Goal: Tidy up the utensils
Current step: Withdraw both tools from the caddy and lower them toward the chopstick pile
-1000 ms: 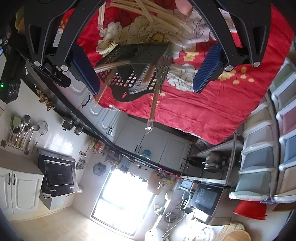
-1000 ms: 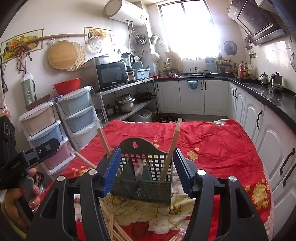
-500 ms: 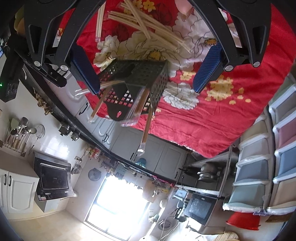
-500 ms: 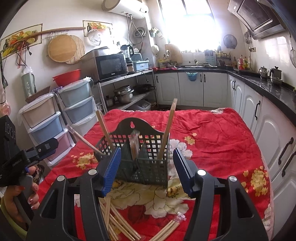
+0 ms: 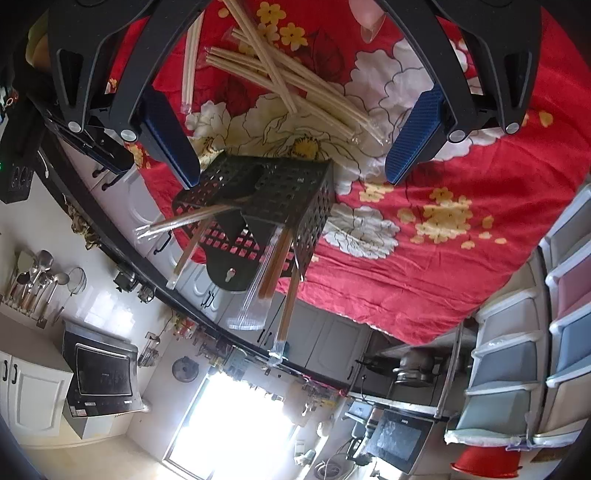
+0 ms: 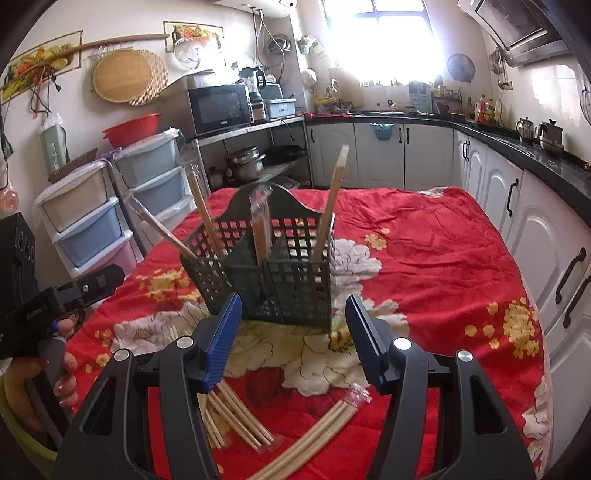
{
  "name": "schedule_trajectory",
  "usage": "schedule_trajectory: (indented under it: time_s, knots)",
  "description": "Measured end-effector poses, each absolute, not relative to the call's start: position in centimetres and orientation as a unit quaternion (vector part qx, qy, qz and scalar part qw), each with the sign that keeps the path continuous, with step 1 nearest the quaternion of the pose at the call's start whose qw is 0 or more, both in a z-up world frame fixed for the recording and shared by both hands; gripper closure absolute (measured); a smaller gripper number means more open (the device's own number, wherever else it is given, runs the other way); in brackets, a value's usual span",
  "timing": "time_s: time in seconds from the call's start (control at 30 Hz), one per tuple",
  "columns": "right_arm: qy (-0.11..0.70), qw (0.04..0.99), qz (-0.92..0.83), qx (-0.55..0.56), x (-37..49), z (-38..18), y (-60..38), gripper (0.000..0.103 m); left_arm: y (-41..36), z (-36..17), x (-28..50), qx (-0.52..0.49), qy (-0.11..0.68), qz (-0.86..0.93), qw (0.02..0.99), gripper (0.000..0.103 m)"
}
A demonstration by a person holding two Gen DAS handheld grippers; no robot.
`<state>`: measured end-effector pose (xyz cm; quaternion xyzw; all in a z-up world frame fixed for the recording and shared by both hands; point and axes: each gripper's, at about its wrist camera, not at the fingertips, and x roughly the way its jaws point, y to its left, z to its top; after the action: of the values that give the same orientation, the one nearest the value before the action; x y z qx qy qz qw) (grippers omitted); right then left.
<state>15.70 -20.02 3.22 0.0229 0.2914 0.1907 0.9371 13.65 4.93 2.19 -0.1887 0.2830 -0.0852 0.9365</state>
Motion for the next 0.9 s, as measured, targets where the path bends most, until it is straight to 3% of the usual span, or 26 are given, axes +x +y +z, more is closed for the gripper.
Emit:
schedule_trajectory:
  time_s: [0.8,0.9]
  knots:
    - [0.345,0.922,0.176,0.016,14.7,-1.3,-22.0,0.046,2.2,-1.7,14.1,-0.175,0.34,-0.111,0.917,0.011]
    - [0.351,0.92,0.173,0.015,14.7,-1.8,-22.3,0.047,1.8,-2.3,14.4,-0.177,0.351,-0.118,0.912,0.019]
